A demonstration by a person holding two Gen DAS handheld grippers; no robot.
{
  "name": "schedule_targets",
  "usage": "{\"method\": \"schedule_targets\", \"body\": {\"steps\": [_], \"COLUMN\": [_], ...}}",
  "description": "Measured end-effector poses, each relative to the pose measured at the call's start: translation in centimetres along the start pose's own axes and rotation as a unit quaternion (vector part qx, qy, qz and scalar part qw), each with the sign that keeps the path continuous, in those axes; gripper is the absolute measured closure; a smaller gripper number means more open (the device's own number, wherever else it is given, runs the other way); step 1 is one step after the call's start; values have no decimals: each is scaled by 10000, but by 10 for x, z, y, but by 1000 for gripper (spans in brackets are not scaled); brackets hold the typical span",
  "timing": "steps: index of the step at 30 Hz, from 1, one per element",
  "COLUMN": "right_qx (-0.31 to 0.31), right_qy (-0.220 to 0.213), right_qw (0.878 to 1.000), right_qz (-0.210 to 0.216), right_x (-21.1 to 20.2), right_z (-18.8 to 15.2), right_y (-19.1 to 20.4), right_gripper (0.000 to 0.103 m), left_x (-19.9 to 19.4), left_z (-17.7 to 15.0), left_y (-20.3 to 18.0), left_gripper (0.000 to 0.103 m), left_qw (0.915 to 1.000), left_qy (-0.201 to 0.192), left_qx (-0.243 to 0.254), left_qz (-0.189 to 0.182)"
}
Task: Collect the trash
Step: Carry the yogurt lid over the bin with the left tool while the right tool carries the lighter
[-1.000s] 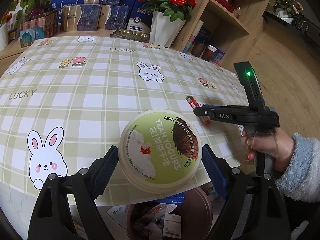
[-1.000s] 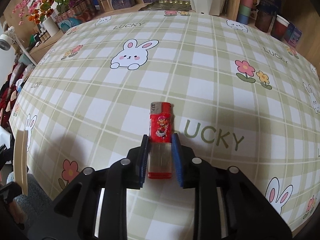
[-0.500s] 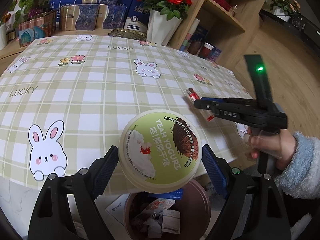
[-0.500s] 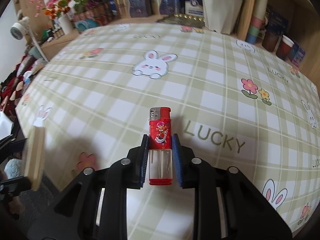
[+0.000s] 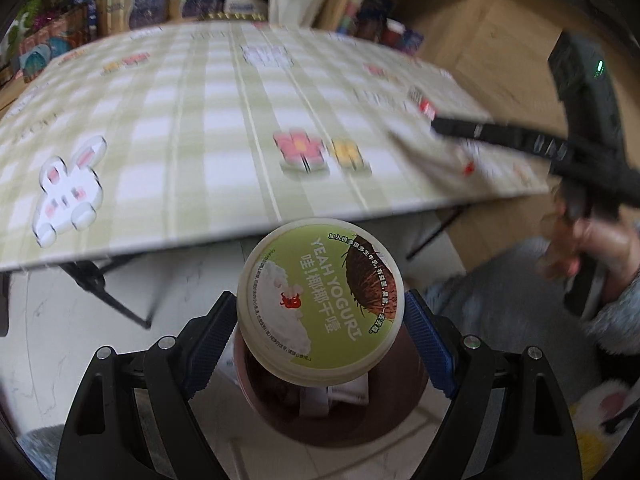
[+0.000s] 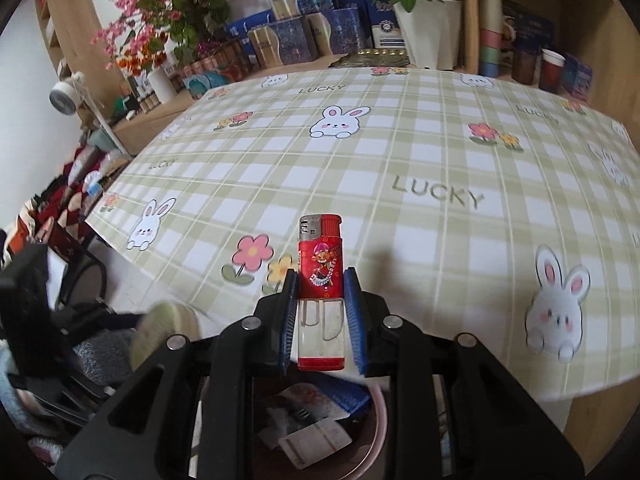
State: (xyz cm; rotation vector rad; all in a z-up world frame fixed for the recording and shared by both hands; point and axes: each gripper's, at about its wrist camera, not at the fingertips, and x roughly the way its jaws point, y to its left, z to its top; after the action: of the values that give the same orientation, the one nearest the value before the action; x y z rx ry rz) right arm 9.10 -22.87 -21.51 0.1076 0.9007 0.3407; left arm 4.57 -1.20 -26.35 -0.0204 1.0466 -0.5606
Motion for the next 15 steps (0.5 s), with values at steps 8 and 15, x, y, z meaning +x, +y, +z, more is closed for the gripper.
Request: {"method": "schedule_targets", "body": {"steps": [8,15], "right_qx": [243,438], "right_qy": [-22,28], "right_qw": [9997,9989], "right_qz": [51,137], "right_x": [-19,-20], "right_z": [-27,-35], "right_y": [-16,-24], "right_gripper": [77,77], "left_x": [42,67], "left_z": [-20,-28], "left_y": [-19,-27], "left_gripper": [21,20], "left_qw": [9958,9899], "left_qy": [798,1259], "left_qx": [445,650], "left_qz": [11,-39]}}
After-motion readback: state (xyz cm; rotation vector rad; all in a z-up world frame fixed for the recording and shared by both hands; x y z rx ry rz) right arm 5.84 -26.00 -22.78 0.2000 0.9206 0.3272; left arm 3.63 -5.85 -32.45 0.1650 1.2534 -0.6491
